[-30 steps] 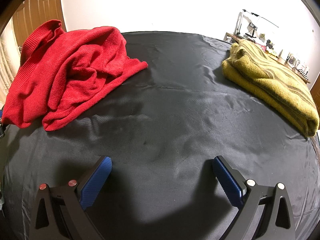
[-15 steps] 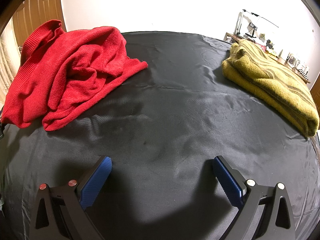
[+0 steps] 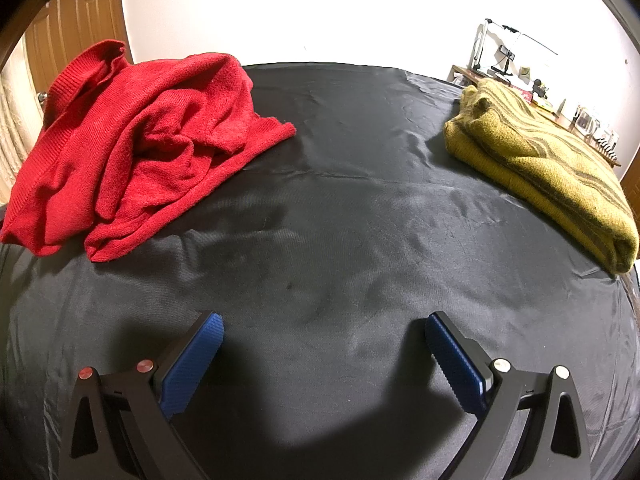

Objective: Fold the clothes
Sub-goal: 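Grasp the red sweater with the left gripper while the right gripper grasps it too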

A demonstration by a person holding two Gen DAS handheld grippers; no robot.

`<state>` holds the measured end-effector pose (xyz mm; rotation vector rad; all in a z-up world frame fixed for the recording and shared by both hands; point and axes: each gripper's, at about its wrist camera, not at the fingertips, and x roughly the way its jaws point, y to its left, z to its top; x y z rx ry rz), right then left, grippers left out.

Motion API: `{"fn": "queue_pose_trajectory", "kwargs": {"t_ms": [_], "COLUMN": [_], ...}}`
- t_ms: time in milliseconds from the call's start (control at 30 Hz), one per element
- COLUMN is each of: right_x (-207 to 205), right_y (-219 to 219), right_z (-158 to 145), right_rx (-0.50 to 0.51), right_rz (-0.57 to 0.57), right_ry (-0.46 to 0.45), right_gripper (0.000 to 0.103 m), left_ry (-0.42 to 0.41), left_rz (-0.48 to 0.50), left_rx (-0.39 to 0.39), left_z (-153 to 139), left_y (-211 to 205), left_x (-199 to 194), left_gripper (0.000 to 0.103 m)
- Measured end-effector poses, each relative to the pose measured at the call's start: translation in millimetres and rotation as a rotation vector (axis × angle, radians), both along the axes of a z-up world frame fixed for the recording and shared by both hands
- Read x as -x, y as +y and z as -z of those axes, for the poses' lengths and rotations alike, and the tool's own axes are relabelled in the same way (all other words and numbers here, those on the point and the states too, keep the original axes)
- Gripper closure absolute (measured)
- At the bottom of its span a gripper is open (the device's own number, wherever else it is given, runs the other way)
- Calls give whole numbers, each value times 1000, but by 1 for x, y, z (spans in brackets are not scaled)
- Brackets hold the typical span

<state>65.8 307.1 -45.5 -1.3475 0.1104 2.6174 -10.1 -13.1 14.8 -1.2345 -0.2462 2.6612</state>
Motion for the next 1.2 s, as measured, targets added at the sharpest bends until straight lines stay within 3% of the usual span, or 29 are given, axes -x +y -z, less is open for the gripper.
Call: {"fn": "queue_pose_trajectory", "kwargs": {"t_ms": [133,367,500,667,867,1033,1133,1200], "right_x": [0,0,0,0,0,0,1,4], "right_y": [0,0,0,0,0,0,0,1], "right_z": [0,0,0,0,0,0,0,-1], "right_rx": [0,0,0,0,0,0,1,3], "right_rz": [0,0,0,0,0,0,-12,-29], "right_ry": [0,0,0,0,0,0,-1,-11], "right_gripper": [1,1,1,1,1,1,1,1], "left_ry": [6,0,-7,-53,-80,-138,-154,-148], "left_rz": [46,152,112,41,-10,23,51,49], "left_rx": [-57,-85,-43,-112,-71,-174,-200,-171], "left_z": [-13,-26,-22,-24,-17,-6,-1,-2], "left_y": [2,27,31,24,35,30,31,29], "left_x": [6,15,40,77,101,89,87,86], "left_gripper": [0,0,0,0,0,0,0,2]}}
